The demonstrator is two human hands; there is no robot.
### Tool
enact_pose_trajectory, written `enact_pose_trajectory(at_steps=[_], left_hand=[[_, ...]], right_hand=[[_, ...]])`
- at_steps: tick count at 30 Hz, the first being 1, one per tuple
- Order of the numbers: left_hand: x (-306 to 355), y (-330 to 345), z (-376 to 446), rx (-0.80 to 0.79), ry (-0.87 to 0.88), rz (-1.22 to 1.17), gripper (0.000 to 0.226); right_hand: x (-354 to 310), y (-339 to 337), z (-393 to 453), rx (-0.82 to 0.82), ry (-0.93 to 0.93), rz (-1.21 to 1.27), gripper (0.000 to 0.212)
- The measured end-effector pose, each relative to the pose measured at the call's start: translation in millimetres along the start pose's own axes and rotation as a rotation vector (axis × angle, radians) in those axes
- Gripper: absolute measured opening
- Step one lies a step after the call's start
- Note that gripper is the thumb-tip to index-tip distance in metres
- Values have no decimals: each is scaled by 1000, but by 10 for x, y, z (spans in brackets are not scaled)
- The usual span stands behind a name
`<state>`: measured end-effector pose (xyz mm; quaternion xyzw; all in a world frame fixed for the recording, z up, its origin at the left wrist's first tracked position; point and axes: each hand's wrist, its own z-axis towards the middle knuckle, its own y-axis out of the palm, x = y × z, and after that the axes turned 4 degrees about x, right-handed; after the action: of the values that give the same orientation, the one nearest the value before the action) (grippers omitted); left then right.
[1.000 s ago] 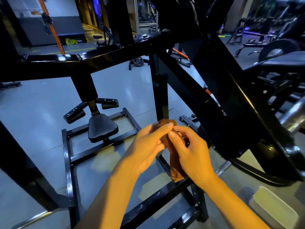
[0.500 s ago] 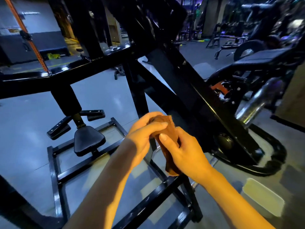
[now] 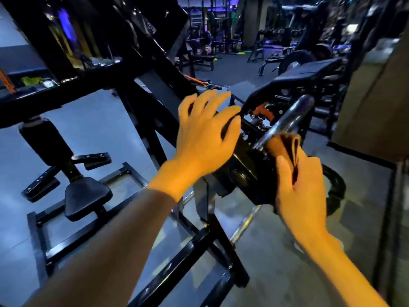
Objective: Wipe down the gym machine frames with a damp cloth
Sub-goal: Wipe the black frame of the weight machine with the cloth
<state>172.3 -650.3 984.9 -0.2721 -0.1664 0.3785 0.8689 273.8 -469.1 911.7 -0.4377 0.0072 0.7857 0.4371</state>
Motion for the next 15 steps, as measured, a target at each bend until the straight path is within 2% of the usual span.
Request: enact_pose_trajectory(at_steps=[2,4,8,11,13,15], left_hand=[[-141,126,216,-115,50,106,52],[-353,207,351,-185,12,157,65],[-519,301,416,-72,63,261,54],[-465,364,385,51,12,196,48],[-472,405,399,98,-9,149,46],[-474,408,407,117,-16,130,44]], right_hand=[[140,-49,38,-28,-25,-26,19],[216,-46,7,-43,-77,-110,28],[119,159,-21,0,-108,-201,46],[-1,344,-11,27,-253,-229,53],[139,270,-88,-20,-367,-211,57],[359,111,-160,-48,-372,-170,55]])
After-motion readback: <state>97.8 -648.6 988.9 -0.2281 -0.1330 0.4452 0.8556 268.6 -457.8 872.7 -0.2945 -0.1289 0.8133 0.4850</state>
